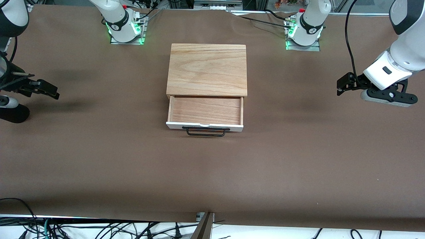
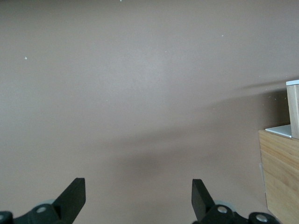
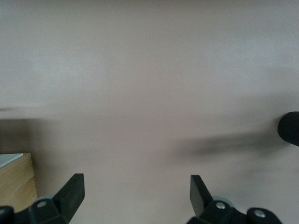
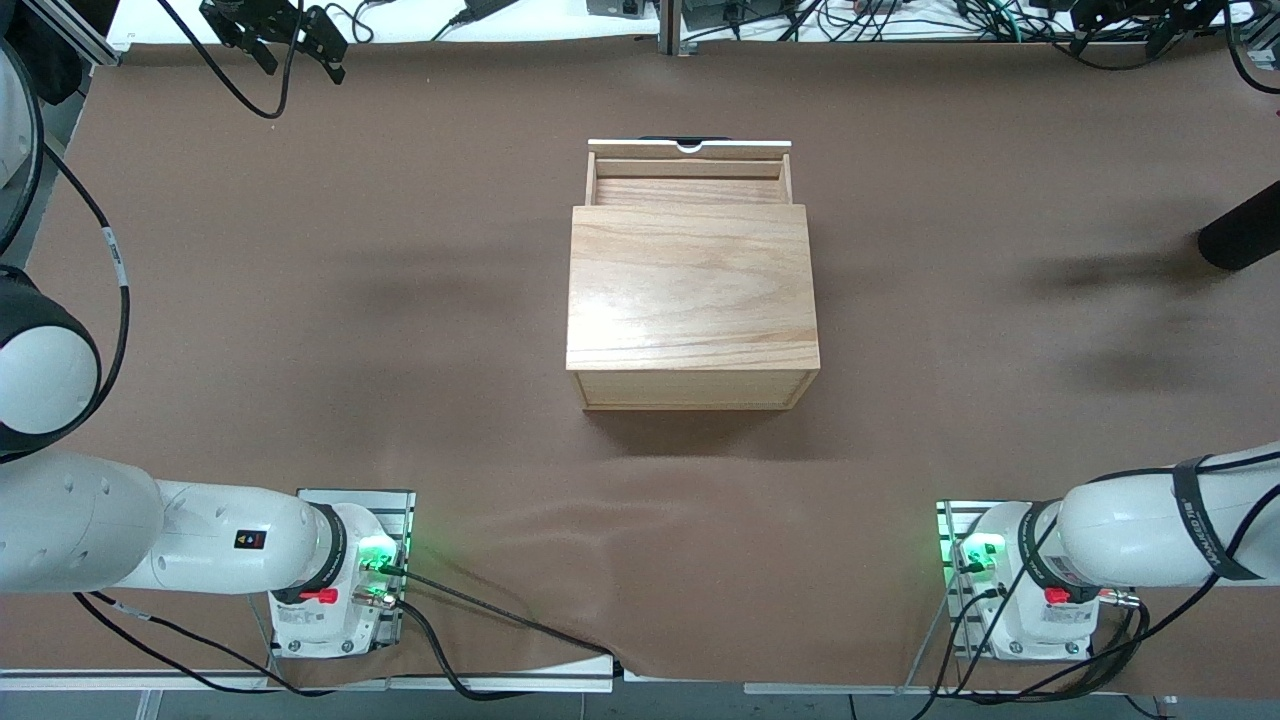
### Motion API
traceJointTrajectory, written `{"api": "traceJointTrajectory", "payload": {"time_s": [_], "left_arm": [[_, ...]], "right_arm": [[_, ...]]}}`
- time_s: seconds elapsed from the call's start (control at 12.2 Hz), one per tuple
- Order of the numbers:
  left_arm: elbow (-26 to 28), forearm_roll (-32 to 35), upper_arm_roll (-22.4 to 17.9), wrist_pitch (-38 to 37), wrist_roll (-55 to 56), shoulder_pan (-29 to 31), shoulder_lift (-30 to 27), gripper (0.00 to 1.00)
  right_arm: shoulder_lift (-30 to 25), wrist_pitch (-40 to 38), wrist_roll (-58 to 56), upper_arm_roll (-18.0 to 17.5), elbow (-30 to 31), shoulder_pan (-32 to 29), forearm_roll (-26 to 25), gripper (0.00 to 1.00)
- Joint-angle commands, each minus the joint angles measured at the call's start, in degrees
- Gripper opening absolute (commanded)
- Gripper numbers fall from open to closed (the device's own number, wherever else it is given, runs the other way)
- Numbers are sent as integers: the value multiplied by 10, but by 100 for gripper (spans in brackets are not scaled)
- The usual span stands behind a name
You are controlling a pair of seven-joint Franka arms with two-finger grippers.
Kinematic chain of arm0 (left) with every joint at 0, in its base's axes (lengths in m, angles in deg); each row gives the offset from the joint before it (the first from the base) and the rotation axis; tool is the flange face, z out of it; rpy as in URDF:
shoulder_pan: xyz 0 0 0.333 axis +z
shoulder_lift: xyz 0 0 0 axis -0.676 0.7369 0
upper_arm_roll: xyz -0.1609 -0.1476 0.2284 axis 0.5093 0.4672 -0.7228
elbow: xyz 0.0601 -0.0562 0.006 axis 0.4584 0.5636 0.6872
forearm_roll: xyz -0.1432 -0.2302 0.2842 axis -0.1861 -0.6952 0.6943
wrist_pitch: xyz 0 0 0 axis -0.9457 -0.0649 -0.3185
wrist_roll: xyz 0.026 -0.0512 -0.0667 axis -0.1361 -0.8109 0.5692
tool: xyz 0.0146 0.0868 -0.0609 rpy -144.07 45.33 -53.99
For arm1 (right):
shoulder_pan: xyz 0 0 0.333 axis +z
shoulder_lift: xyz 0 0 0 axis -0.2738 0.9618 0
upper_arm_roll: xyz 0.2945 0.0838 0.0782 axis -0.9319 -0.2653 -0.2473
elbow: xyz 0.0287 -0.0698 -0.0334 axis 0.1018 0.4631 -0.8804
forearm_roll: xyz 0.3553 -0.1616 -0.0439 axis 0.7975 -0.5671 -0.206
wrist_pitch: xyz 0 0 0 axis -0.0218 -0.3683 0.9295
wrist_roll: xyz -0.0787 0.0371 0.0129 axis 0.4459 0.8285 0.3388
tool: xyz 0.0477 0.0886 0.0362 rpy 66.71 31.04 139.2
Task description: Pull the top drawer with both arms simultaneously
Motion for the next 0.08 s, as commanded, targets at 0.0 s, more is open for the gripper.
{"api": "traceJointTrajectory", "payload": {"time_s": [0.0], "left_arm": [[-9, -7, 4, -12, 5, 4, 1, 100]], "right_arm": [[7, -8, -3, -13, -22, -13, -6, 100]]}}
